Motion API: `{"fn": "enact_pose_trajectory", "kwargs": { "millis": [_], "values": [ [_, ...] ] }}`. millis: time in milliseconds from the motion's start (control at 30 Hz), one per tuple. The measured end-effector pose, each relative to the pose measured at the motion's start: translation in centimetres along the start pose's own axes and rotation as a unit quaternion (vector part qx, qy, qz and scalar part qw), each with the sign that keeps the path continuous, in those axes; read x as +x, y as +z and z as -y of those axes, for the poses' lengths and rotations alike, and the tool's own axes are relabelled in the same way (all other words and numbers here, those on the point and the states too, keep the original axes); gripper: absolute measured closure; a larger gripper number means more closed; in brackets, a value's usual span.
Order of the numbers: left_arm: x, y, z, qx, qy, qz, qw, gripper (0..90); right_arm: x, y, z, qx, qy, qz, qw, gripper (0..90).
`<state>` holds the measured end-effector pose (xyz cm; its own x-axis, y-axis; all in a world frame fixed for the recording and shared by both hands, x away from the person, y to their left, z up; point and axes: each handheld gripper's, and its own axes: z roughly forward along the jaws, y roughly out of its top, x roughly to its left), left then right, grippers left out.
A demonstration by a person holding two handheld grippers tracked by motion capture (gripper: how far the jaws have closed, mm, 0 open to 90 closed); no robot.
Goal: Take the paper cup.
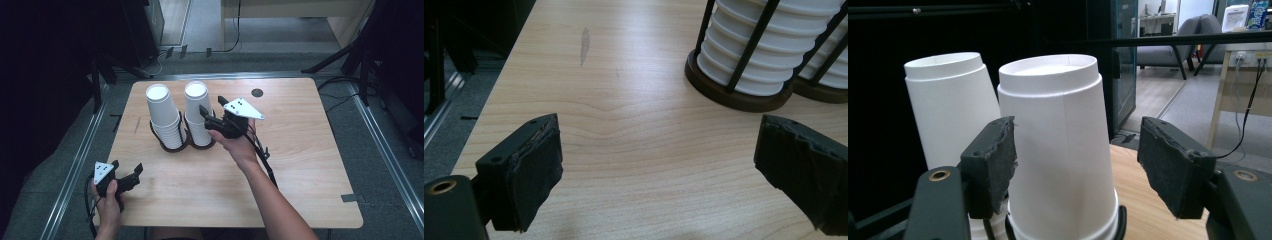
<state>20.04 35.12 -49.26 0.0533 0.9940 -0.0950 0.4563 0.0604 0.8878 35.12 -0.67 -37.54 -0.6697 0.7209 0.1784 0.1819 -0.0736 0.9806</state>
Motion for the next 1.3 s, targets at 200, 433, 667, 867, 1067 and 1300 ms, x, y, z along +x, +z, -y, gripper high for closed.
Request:
{"fn": "enact_pose_trajectory", "kwargs": {
  "millis": [200,433,667,867,1067,1300],
  "values": [
    [0.0,0.0,0.0,0.001,0.001,0.0,1.0,5.6,0.3,1.1,-0.5,0.002,0.005,-0.001,1.0,23.5],
    [0.0,0.1,0.0,0.001,0.0,0.0,1.0,5.6,1.1,2.4,-1.3,0.014,-0.009,0.0,0.9999,21.2],
    [0.1,0.1,-0.1,0.003,0.004,0.001,1.0,5.5,1.5,3.9,-1.6,0.02,-0.005,0.007,0.9998,19.8],
    [0.1,0.1,-0.1,0.003,0.001,0.002,1.0,5.6,1.6,4.7,-1.3,0.028,-0.007,0.012,0.9995,19.8],
    [0.1,0.1,-0.1,0.003,0.0,0.003,1.0,5.6,1.7,5.0,-1.1,0.026,-0.023,0.016,0.9993,23.0],
    [0.1,0.1,-0.1,0.004,0.002,0.003,1.0,5.6,1.9,4.8,-1.3,0.018,-0.036,0.019,0.999,23.7]
  ]
}}
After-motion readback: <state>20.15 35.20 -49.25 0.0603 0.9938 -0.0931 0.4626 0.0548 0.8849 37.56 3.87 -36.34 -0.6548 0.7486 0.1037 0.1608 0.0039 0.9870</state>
